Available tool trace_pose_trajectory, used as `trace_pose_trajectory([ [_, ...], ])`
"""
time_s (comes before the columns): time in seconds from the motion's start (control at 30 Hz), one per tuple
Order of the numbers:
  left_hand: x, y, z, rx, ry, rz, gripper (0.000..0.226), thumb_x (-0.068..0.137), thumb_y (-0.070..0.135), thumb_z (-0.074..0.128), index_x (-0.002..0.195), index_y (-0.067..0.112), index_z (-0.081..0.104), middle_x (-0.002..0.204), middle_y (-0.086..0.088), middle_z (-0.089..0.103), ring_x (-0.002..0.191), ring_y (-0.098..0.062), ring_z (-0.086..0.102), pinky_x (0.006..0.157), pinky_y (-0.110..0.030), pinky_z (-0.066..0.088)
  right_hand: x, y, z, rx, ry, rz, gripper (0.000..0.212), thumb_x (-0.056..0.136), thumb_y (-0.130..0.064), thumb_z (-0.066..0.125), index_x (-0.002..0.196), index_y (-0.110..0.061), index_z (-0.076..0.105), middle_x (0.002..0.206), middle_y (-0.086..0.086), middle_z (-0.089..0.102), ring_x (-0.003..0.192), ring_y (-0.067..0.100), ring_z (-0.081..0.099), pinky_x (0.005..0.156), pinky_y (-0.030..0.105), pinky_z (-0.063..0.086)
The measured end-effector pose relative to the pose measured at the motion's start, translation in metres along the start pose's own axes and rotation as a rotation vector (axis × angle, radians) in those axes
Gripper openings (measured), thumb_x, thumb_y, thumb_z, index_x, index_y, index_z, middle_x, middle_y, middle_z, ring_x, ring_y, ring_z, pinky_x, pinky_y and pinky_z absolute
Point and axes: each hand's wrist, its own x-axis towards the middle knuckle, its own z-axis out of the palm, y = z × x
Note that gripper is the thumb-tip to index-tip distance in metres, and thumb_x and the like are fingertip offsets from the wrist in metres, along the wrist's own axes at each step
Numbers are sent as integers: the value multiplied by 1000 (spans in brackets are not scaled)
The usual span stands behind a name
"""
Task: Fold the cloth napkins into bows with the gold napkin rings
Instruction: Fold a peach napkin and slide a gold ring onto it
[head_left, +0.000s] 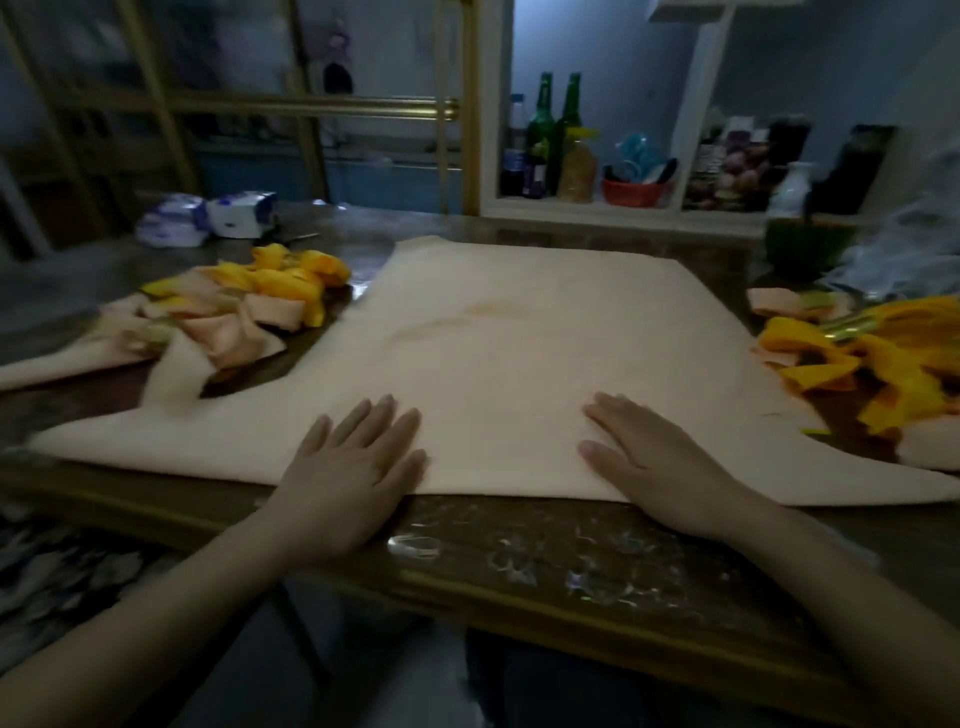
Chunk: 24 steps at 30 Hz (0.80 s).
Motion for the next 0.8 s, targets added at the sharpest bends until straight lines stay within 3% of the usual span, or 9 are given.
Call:
trace_pose_trajectory([
  [0.13,-38,-97,-4,11,-17,-207,53,99,46,9,141,33,-20,155,4,-20,142,-10,-16,116,-33,-3,5,-10,2,15,-26,-21,64,92,-53,20,149,-25,15,159,-7,5,144,7,6,107,15,3],
  [0.2,-50,-122,-6,-31,-14,-220,57,97,52,12,140,29,-18,156,2,-16,142,-9,-15,115,-29,-3,1,-11,-2,31,-44,-2,75,82,-57,16,149,-25,14,158,-7,6,144,8,8,105,15,5],
  [0.27,-63,-134,-16,-170,36,-241,53,100,37,28,148,22,10,157,1,3,144,-11,0,112,-21,3,8,-16,-4,16,-83,-10,72,85,-57,22,149,-24,16,158,-6,10,143,8,13,108,17,9],
  [0.33,-63,-126,-31,-281,191,-205,46,96,23,44,141,18,38,151,3,26,140,-13,21,106,-20,16,15,-18,-13,18,-76,-17,56,94,-47,37,144,-23,29,153,-5,25,134,7,28,107,19,20],
  [0.43,-30,-94,-58,-266,429,-38,37,91,15,54,129,16,54,133,1,50,120,-16,46,92,-21,32,39,-23,-28,114,16,-21,38,94,-33,50,131,-23,47,139,-3,43,117,8,43,95,21,32],
  [0.53,41,-51,-77,-271,319,27,36,93,24,53,129,21,52,130,0,51,100,-11,50,80,-21,36,73,-23,-34,138,124,20,35,96,-27,51,130,-20,50,138,0,47,121,15,46,93,23,34],
  [0.67,145,-17,-74,-265,121,-2,48,94,22,54,139,16,40,142,-6,43,121,-20,48,90,-24,39,119,-23,-28,222,180,62,33,96,-22,50,128,-14,52,130,4,53,113,16,51,87,21,36],
  [0.8,201,-7,-61,-316,19,-83,55,88,20,59,139,13,39,138,-10,44,121,-26,46,95,-26,40,150,-19,-17,442,292,147,27,94,-15,49,120,-17,56,118,3,56,97,14,52,76,23,39],
])
